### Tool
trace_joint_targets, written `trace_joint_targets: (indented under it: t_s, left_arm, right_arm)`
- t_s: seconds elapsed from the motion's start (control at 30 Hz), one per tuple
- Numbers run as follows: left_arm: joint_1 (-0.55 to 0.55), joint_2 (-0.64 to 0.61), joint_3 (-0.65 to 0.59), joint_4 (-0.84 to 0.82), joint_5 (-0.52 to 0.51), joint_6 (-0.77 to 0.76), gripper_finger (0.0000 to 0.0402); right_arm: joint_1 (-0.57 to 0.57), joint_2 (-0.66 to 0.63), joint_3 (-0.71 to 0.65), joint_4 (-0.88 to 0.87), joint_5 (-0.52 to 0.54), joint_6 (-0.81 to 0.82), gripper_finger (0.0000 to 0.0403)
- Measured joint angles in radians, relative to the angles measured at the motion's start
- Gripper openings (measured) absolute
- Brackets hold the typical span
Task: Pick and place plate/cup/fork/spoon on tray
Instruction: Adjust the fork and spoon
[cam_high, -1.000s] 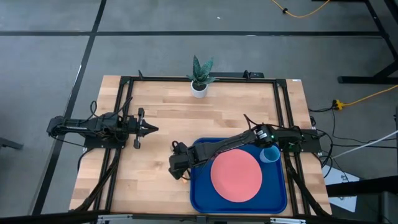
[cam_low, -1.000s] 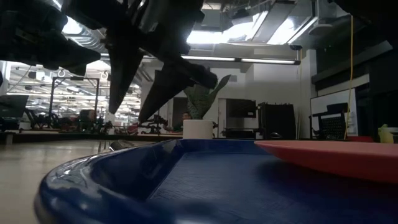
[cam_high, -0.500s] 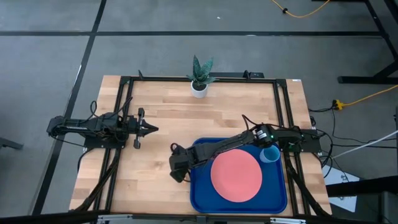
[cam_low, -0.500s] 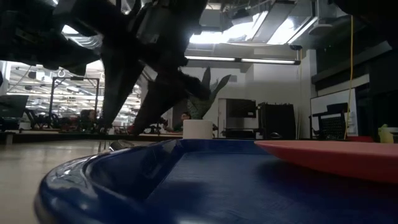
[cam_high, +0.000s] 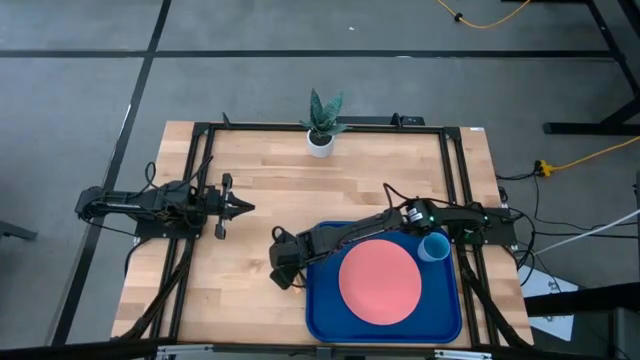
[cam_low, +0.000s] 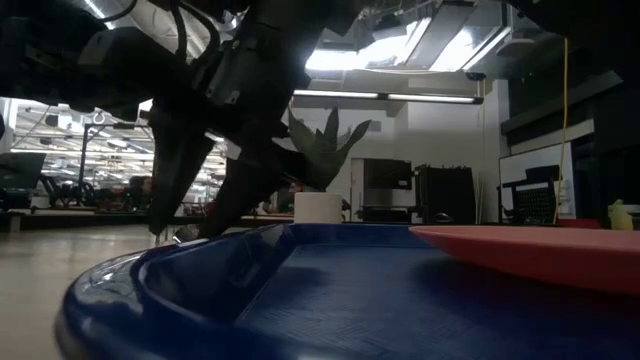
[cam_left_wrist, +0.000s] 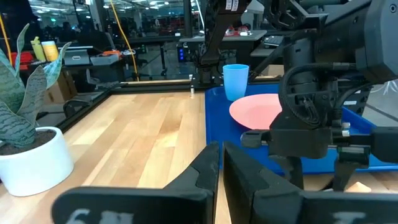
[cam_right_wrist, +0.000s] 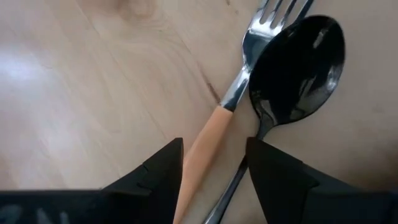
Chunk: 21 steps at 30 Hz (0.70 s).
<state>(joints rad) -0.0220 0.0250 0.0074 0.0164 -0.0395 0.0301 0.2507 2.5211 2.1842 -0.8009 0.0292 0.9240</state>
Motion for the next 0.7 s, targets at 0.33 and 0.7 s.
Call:
trace_joint_targets:
  t_s: [0.33,0.7]
  left_arm:
    - [0.0,0.0,0.0,0.0,0.0,0.0,0.0014]
    - [0.0,0.0,0.0,0.0,0.0,0.0,0.0014]
  right_arm:
    - [-0.007,0.017,0.0,0.042,-0.059,0.017,0.0182]
    - [-0.008,0.017,-0.001,0.053,-0.084,0.032,0.0182]
